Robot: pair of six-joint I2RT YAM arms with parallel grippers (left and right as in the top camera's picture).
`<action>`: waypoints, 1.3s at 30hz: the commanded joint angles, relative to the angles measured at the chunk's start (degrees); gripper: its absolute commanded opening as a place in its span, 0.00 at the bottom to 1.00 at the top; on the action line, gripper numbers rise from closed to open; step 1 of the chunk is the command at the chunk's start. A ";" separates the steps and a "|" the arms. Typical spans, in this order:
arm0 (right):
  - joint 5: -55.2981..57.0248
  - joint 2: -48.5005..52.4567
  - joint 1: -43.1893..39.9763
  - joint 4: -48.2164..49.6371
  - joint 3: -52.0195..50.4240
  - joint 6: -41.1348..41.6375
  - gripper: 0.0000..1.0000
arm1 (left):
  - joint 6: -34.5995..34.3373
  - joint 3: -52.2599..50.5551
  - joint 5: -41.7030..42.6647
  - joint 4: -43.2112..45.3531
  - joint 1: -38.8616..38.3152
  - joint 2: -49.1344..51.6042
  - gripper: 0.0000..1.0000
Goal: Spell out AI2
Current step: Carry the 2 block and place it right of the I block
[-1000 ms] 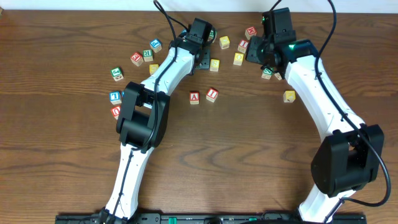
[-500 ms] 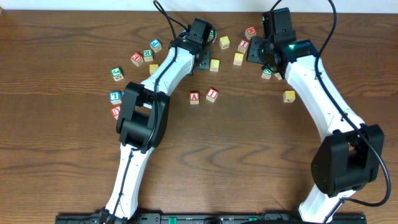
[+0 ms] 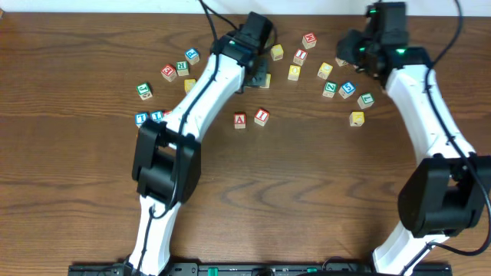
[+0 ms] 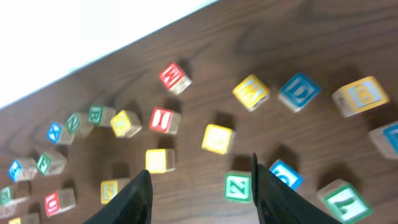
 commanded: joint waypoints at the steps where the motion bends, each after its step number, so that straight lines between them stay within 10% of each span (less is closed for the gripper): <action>1: -5.70 -0.39 -2.82 -0.09 0.33 -0.35 0.46 | -1.18 -0.20 3.19 -3.74 -2.99 0.02 0.31; 39: -10.49 -0.39 -4.00 -4.44 0.31 -2.14 0.47 | -14.49 -20.20 -5.90 18.51 -10.93 1.70 0.32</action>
